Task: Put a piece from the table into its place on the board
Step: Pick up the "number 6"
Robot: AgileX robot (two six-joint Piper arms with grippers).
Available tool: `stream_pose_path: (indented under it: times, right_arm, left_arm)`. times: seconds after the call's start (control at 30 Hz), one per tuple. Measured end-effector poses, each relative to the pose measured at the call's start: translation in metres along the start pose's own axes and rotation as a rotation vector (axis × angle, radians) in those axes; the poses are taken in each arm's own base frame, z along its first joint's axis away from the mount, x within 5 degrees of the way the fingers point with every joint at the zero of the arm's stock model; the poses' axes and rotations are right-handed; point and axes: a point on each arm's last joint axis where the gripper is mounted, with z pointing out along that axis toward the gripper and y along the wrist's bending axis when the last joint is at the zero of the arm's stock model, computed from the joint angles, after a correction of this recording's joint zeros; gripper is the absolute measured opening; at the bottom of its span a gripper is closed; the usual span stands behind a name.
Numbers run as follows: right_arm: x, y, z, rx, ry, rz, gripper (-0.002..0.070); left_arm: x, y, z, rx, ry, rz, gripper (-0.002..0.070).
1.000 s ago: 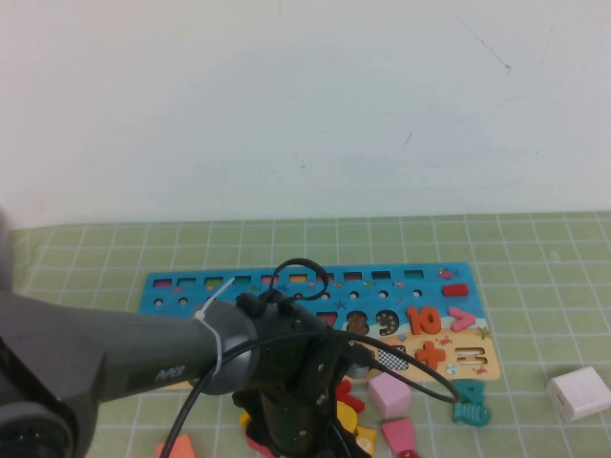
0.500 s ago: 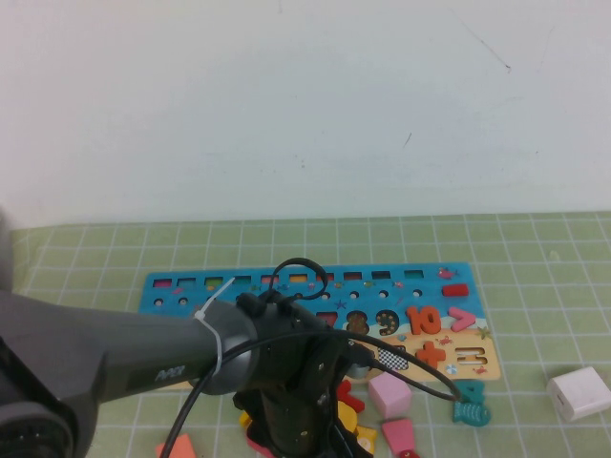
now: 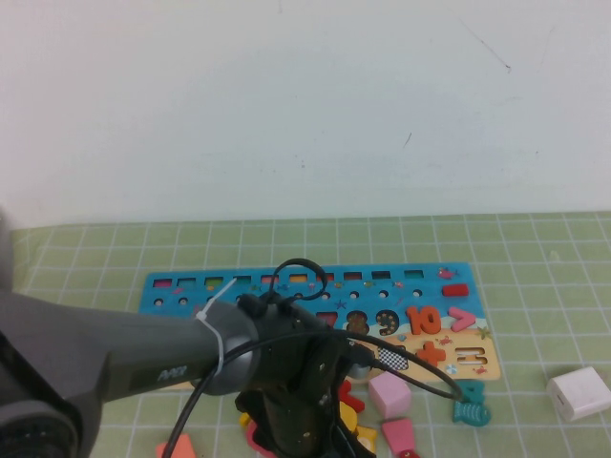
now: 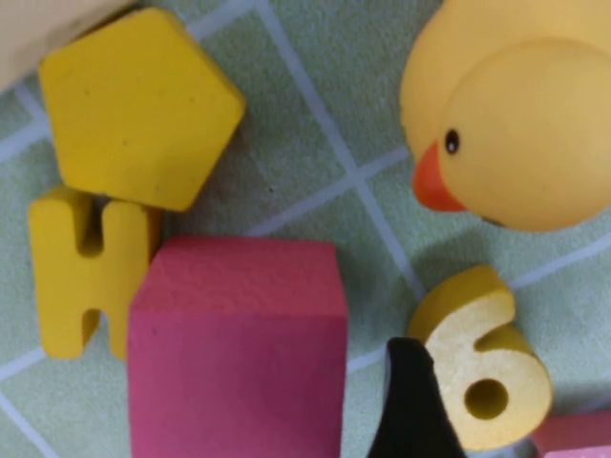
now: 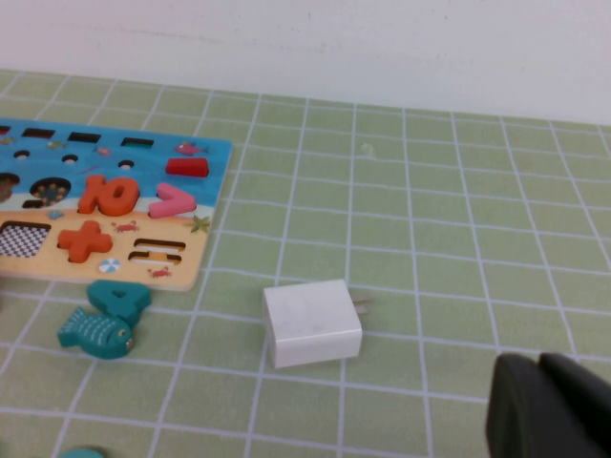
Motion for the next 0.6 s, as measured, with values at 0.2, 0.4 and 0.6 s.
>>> stream_pose_path:
  times: [0.2,0.4,0.6]
  right_arm:
    - [0.0,0.0,0.0,0.0,0.0,0.0,-0.0001]
    - [0.0,0.0,0.0,0.0,0.0,0.0,-0.0001]
    - [0.0,0.0,0.0,0.0,0.0,0.0,-0.0001]
  left_arm:
    - [0.002,0.001,0.015,-0.005,0.043,-0.008,0.039]
    - [0.001,0.0,0.015,-0.005,0.042,-0.008,0.0364]
    - [0.001,0.001,0.014,-0.009,0.042,-0.008,0.0265]
